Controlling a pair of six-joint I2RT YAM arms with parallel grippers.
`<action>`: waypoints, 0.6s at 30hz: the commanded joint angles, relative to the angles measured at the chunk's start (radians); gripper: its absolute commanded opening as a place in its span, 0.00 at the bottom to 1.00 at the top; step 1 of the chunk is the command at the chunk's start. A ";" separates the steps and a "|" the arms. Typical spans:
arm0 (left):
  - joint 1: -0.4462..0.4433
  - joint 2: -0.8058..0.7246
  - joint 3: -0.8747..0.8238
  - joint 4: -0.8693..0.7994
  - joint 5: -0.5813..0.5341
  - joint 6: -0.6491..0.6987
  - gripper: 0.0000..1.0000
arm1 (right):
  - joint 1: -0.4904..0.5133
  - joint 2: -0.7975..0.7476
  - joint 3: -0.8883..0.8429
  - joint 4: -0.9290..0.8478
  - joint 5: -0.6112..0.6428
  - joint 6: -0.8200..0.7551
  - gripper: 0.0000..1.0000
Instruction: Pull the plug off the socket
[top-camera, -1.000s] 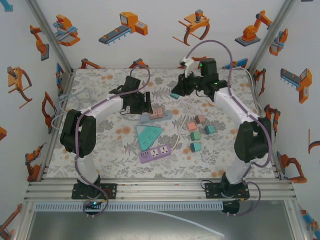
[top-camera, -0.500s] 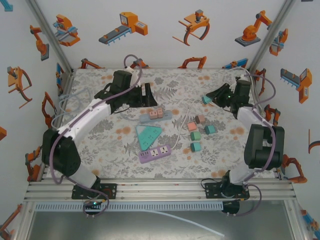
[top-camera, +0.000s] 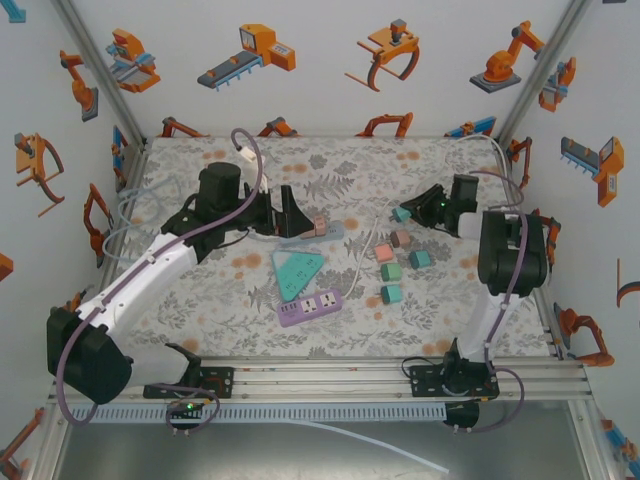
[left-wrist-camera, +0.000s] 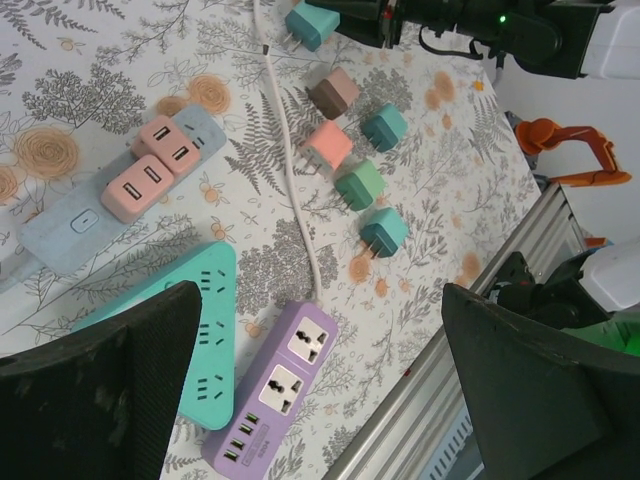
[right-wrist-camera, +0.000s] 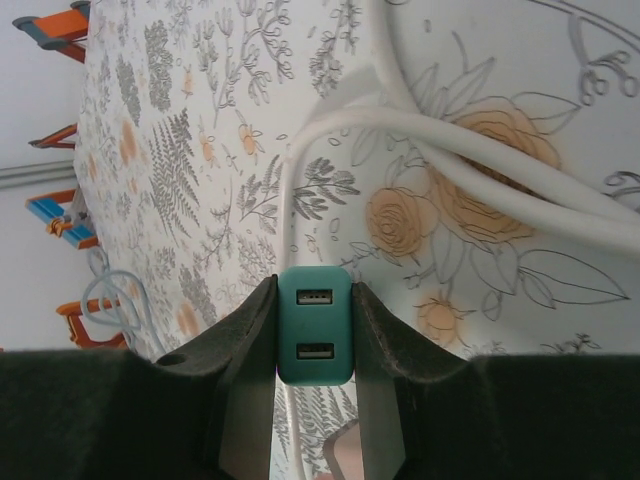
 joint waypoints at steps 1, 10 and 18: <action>-0.002 -0.025 -0.032 0.005 -0.005 0.038 0.97 | 0.028 0.003 0.033 -0.028 0.058 -0.035 0.30; -0.002 0.010 -0.026 0.030 -0.026 0.068 0.97 | 0.036 -0.030 0.043 -0.182 0.133 -0.141 0.54; -0.003 0.060 -0.029 0.076 -0.117 -0.055 0.97 | 0.042 -0.188 0.060 -0.267 0.156 -0.284 0.55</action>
